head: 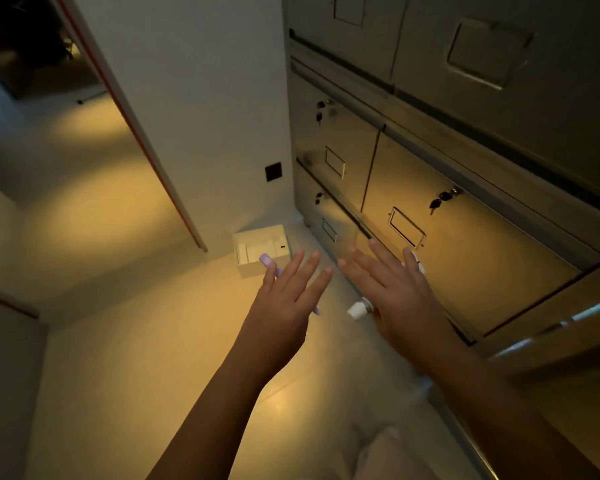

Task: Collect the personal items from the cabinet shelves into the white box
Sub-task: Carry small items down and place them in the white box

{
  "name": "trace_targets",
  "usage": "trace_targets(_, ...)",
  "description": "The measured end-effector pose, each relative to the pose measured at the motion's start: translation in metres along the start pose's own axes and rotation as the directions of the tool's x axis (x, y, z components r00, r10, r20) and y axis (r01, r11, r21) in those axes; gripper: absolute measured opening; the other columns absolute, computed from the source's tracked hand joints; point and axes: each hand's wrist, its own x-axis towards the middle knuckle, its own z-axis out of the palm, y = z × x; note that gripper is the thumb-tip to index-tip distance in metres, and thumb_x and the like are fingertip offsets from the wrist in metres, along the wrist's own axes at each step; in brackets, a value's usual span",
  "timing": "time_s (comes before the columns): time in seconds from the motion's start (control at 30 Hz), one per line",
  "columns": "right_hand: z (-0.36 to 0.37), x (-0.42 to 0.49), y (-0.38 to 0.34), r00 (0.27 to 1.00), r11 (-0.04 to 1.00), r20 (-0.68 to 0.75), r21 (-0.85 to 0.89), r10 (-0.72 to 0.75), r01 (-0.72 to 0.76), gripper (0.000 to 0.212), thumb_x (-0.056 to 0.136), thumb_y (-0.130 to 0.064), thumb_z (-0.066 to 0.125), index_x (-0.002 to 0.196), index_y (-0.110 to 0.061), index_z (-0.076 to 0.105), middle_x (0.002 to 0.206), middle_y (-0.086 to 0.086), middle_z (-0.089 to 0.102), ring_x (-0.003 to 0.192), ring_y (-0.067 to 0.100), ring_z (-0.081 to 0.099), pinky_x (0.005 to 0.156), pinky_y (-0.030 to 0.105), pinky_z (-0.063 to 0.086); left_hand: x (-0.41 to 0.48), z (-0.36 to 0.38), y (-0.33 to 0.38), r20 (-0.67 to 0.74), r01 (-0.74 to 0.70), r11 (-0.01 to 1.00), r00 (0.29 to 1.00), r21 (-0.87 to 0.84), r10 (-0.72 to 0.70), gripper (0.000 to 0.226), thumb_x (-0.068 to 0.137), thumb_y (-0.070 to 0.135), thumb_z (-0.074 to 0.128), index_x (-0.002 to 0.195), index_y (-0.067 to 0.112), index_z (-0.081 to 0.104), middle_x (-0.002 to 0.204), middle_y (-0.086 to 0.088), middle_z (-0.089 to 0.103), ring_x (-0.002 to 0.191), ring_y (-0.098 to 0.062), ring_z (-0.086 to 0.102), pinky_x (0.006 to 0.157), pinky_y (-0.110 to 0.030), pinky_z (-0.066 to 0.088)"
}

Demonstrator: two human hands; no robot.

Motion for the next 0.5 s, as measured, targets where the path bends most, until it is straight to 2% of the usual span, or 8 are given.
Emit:
trace_targets(0.23,0.043,0.072,0.016,0.997,0.997,0.043,0.028,-0.068,0.067,0.082,0.039,0.014,0.083,0.116,-0.003,0.061,0.121,0.019,0.060,0.113,0.043,0.053,0.087,0.065,0.035,0.024,0.015,-0.060,0.052,0.098,0.993,0.994,0.062,-0.101,0.062,0.058,-0.023,0.068,0.116,-0.005,0.059,0.123,-0.027,0.055,0.115,-0.048,0.049,0.087,-0.063,0.040)
trace_targets(0.5,0.090,0.206,0.048,0.979,0.973,0.105,0.174,-0.173,0.154,0.071,0.057,0.019,0.073,0.122,-0.003,0.057,0.129,0.019,0.053,0.124,0.043,0.043,0.097,0.065,0.025,0.091,0.029,-0.141,0.062,0.272,0.948,0.956,0.167,-0.285,0.066,0.057,-0.020,0.070,0.119,-0.003,0.057,0.124,-0.024,0.055,0.116,-0.042,0.051,0.091,-0.057,0.039)
